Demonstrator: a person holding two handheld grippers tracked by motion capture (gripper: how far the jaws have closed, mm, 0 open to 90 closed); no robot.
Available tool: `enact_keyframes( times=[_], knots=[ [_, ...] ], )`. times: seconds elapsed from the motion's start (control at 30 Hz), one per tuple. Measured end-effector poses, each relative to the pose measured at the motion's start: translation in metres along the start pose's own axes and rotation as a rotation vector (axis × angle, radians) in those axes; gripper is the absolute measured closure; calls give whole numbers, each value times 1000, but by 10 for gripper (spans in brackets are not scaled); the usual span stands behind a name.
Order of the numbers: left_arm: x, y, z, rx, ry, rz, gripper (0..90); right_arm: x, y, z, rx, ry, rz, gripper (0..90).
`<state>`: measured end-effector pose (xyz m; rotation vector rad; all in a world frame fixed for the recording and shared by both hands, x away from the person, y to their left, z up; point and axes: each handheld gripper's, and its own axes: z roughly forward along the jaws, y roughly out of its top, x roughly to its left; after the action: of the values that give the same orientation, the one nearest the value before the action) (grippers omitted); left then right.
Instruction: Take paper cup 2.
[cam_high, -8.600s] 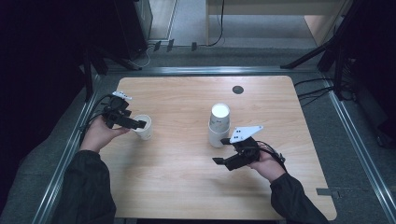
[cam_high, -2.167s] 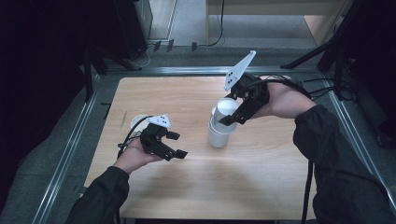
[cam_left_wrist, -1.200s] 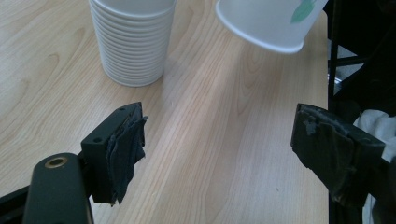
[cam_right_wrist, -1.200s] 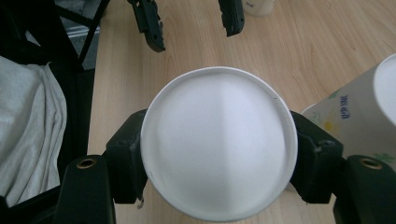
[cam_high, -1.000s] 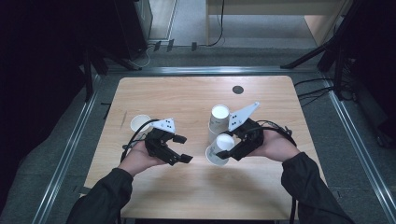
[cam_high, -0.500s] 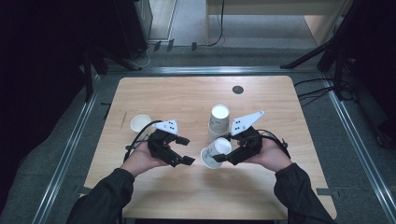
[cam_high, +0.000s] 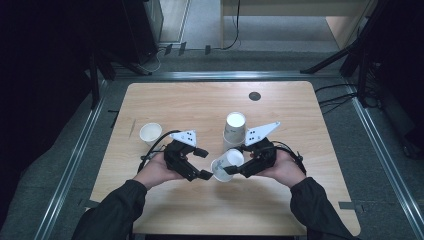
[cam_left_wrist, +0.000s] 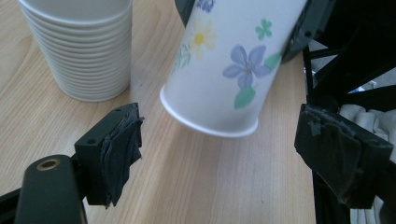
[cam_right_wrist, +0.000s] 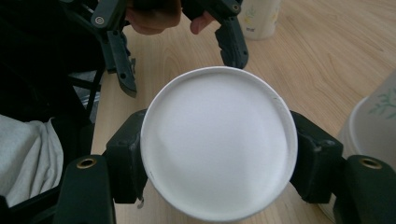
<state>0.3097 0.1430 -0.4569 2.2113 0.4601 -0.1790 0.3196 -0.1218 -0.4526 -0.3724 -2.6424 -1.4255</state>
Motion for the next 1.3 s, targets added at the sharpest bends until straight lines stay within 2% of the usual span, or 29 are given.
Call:
enact_keyframes(
  times=[0.1,0.43,0.63,1.07,1.27,1.3],
  knots=[
    [1,0,2,-2,-13,1,150,3,1,3,2,-1,-6,325],
    [-1,2,10,-2,-63,32,150,7,4,4,-42,9,0,326],
    [-1,3,13,4,-69,43,150,6,5,6,-73,44,26,326],
    [-5,4,15,-18,-75,83,153,10,9,10,-103,81,25,331],
    [-7,4,16,-9,-71,100,176,10,9,12,-105,100,35,330],
    [-7,4,16,-8,-77,109,210,10,9,12,-106,99,36,330]
  ],
)
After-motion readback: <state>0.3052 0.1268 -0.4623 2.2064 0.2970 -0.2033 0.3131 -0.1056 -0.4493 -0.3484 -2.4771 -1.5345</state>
